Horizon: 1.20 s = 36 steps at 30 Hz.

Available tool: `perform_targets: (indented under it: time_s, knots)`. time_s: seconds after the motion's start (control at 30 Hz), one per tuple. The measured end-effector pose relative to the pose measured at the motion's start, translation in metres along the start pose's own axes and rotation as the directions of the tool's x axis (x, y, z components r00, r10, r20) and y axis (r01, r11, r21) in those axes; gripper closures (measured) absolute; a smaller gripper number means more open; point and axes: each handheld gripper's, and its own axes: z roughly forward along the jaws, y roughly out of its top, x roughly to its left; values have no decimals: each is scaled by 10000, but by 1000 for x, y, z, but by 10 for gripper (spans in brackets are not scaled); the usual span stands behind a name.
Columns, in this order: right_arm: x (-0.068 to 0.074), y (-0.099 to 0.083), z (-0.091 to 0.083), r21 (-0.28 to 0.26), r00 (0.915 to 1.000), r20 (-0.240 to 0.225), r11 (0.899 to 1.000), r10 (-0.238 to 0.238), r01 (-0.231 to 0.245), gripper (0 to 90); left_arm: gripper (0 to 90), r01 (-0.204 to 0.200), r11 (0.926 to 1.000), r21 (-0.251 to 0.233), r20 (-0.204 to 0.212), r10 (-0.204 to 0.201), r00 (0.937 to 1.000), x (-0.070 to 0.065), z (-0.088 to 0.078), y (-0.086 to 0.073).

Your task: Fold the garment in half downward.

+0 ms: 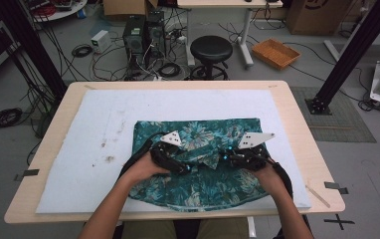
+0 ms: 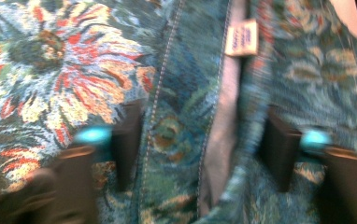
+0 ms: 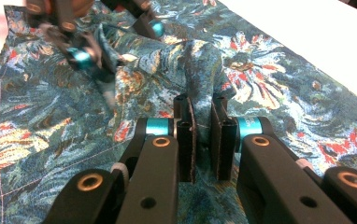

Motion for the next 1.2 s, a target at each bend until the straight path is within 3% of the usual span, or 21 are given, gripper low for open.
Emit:
perform_targets:
  time_s: [0.07, 0.17, 0.3, 0.37, 0.5, 0.63, 0.73, 0.87, 0.9, 0.93, 0.97, 1.03, 1.1, 1.2]
  knots:
    - [0, 0, 0, 26, 10000, 16, 10000, 27, -27, 832, 596, -291, 9996, -38, -290, 290, 9992, -2, -2, 1]
    - [-1, 0, 0, 11, 10000, 6, 10000, 60, -60, 830, 714, -581, 9976, -375, -792, 550, 9953, -5, -6, 3]
    - [-1, 0, -2, -31, 9999, -7, 9999, 117, -117, 809, 744, -1015, 9917, -795, -1368, 900, 9865, -10, -12, 4]
    - [-2, -1, -2, 7, 9998, -4, 9998, 197, -197, 738, 758, -1354, 9859, -980, -1678, 1177, 9788, -15, -16, 4]
    - [-4, -2, -1, 61, 9989, 94, 9990, 451, -452, 481, 766, -2122, 9710, -1101, -2135, 1854, 9592, -24, -21, 4]
    - [-4, 1, 2, 112, 9981, 255, 9984, 554, -557, 277, 770, -2844, 9528, -1064, -2234, 2558, 9406, -33, -25, 5]
    - [-5, 4, 3, 30, 9984, 163, 9985, 541, -542, 217, 773, -3371, 9365, -965, -2218, 3100, 9245, -38, -27, 4]
    - [-3, 9, 7, 291, 9983, -510, 9992, 272, -258, 219, 776, -3799, 9200, -964, -2047, 3552, 9121, -41, -30, 2]
    - [-3, 10, 9, 397, 9973, -706, 9990, 223, -196, 279, 775, -3800, 9195, -1003, -1972, 3560, 9135, -42, -30, 1]
    - [-2, 11, 10, 537, 9944, -1044, 9985, 146, -90, 449, 775, -3792, 9200, -987, -1934, 3560, 9142, -42, -30, 1]
    - [-1, 12, 10, 579, 9925, -1218, 9982, -62, 133, 561, 768, -3668, 9251, -981, -1920, 3440, 9191, -42, -31, 0]
    - [2, 13, 8, 497, 9912, -1232, 9973, -483, 548, 753, 623, -3205, 9410, -1087, -1921, 2964, 9355, -40, -31, -1]
    - [5, 13, 4, 293, 9914, -961, 9954, -883, 915, 804, 484, -2770, 9515, -1337, -2027, 2473, 9475, -38, -34, -3]
    - [7, 12, 1, 137, 9909, -640, 9928, -1181, 1192, 809, 420, -2512, 9567, -1468, -1968, 2206, 9553, -35, -39, -8]
